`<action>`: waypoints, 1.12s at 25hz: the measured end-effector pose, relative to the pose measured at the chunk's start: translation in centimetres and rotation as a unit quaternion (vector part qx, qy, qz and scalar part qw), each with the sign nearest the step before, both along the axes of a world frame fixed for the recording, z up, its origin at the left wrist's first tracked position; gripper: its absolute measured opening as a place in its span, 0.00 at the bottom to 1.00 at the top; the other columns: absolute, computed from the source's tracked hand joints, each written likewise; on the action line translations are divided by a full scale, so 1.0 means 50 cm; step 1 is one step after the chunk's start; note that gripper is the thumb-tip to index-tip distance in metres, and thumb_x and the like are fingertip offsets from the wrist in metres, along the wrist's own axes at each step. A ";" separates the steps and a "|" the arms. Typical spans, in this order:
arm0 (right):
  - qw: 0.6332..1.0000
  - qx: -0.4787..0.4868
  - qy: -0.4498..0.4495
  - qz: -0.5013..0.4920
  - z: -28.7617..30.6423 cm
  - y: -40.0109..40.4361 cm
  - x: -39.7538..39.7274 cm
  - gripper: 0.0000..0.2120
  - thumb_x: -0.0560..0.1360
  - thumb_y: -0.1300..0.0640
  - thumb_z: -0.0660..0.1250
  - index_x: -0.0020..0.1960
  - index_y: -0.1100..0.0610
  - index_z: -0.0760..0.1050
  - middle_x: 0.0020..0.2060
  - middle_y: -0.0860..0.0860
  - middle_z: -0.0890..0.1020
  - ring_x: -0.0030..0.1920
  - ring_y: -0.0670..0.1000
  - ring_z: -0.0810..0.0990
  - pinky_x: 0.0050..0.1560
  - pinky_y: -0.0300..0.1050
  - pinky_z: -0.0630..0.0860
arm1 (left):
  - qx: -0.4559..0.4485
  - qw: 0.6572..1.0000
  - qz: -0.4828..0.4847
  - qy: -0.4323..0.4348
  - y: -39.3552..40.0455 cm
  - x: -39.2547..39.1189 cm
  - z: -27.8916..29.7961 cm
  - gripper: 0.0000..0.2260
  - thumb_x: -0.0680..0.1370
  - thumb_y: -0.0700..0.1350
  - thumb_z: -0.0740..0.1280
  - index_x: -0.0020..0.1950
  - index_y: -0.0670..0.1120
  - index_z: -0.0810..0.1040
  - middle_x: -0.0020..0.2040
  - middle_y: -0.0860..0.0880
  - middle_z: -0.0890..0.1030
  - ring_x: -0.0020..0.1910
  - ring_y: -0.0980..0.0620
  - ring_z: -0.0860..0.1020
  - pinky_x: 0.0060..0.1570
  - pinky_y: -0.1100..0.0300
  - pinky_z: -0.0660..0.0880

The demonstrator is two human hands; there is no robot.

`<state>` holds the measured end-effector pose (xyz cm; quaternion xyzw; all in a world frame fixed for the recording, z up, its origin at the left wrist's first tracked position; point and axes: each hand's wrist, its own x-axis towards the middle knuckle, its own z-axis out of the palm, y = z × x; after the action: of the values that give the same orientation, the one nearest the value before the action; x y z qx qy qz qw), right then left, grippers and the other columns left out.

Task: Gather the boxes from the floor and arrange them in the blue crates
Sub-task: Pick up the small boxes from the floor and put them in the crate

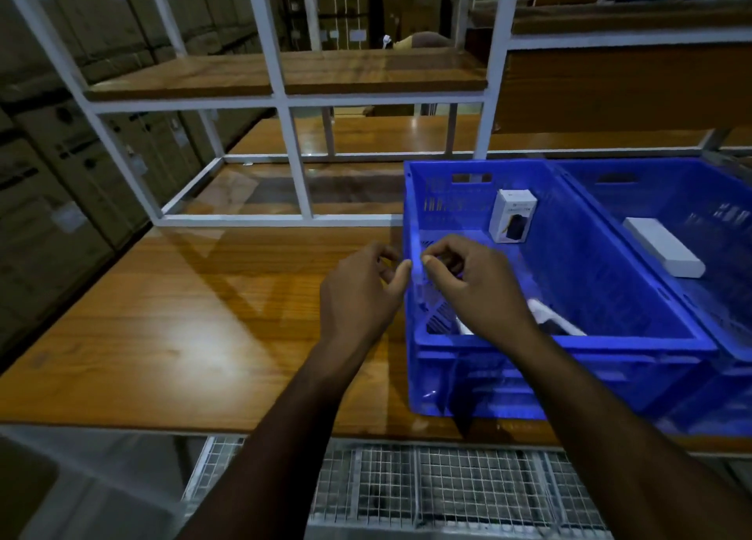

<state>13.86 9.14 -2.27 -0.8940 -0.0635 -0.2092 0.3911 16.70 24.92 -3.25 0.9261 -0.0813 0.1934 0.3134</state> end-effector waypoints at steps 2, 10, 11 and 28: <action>0.999 0.018 -0.011 0.040 -0.010 0.049 0.002 0.03 0.79 0.51 0.66 0.48 0.49 0.78 0.34 0.43 0.78 0.36 0.42 0.77 0.36 0.46 0.76 | -0.004 1.000 0.025 0.009 0.041 -0.007 -0.012 0.10 0.77 0.60 0.67 0.52 0.56 0.79 0.38 0.58 0.80 0.35 0.59 0.76 0.28 0.62 0.64; 0.977 -0.076 0.023 0.198 -0.039 0.184 0.018 0.15 0.77 0.47 0.66 0.62 0.48 0.73 0.41 0.44 0.80 0.41 0.45 0.80 0.42 0.53 0.79 | -0.004 0.983 0.178 0.043 0.195 -0.082 -0.053 0.16 0.78 0.61 0.66 0.60 0.54 0.76 0.43 0.57 0.81 0.40 0.57 0.79 0.33 0.59 0.72; 0.969 -0.108 0.030 0.222 -0.045 0.199 0.019 0.19 0.76 0.45 0.66 0.66 0.48 0.70 0.46 0.44 0.79 0.45 0.47 0.80 0.44 0.51 0.79 | -0.008 0.977 0.209 0.046 0.205 -0.100 -0.056 0.16 0.78 0.61 0.66 0.61 0.54 0.76 0.44 0.57 0.81 0.41 0.56 0.80 0.35 0.58 0.73; 0.763 -0.246 0.147 0.580 -0.297 0.449 -0.396 0.25 0.76 0.46 0.67 0.70 0.54 0.68 0.62 0.54 0.78 0.61 0.57 0.78 0.56 0.48 0.74 | -0.152 0.738 0.636 0.167 0.256 -0.748 -0.286 0.13 0.77 0.56 0.69 0.56 0.49 0.80 0.52 0.51 0.83 0.51 0.50 0.81 0.50 0.55 0.78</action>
<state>-5.96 31.58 -17.11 -0.7722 -0.5607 0.2139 0.2089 -20.69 37.72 -17.54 0.7202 0.6103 0.2000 0.2623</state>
